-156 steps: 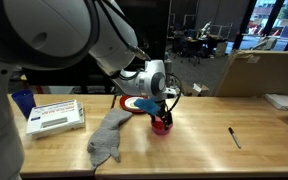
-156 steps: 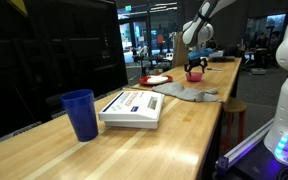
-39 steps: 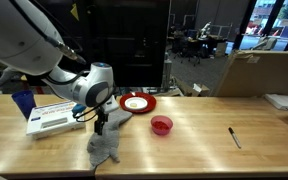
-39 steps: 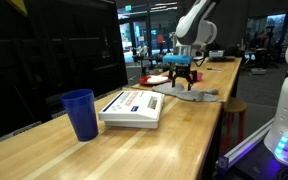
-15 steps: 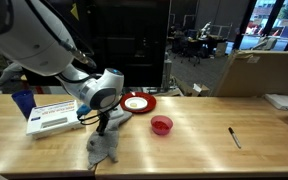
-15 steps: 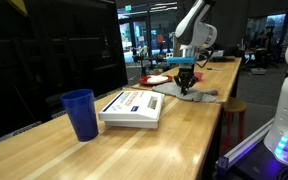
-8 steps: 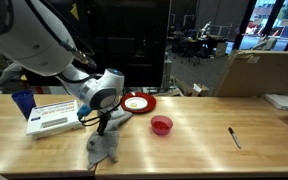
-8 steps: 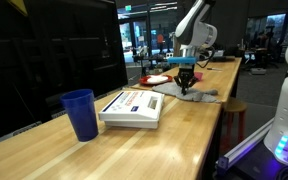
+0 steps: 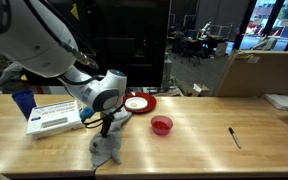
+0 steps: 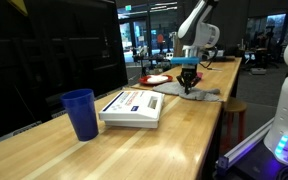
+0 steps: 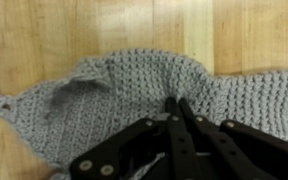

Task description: Move the pink bowl to the left and use the grey cloth to wipe the table

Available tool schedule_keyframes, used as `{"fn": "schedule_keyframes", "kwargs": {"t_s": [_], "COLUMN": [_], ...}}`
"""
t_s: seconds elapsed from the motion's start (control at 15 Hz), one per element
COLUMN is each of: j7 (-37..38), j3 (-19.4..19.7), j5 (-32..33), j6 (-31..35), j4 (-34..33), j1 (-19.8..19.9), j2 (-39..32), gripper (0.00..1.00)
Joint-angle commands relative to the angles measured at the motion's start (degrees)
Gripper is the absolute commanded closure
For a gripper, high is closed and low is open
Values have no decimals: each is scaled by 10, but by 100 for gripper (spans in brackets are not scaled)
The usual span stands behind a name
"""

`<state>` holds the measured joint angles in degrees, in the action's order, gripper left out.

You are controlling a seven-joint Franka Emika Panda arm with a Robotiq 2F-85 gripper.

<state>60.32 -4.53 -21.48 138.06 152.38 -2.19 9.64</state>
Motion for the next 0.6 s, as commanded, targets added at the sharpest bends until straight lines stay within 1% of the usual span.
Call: {"fn": "schedule_keyframes", "kwargs": {"t_s": [0.0, 0.53], "j7": [2, 2], "j3": [6, 22], "j5": [15, 24], "j6": [22, 66], "j4": [24, 41], "j1": [13, 39], "j2": [16, 13], "gripper": [99, 99]}}
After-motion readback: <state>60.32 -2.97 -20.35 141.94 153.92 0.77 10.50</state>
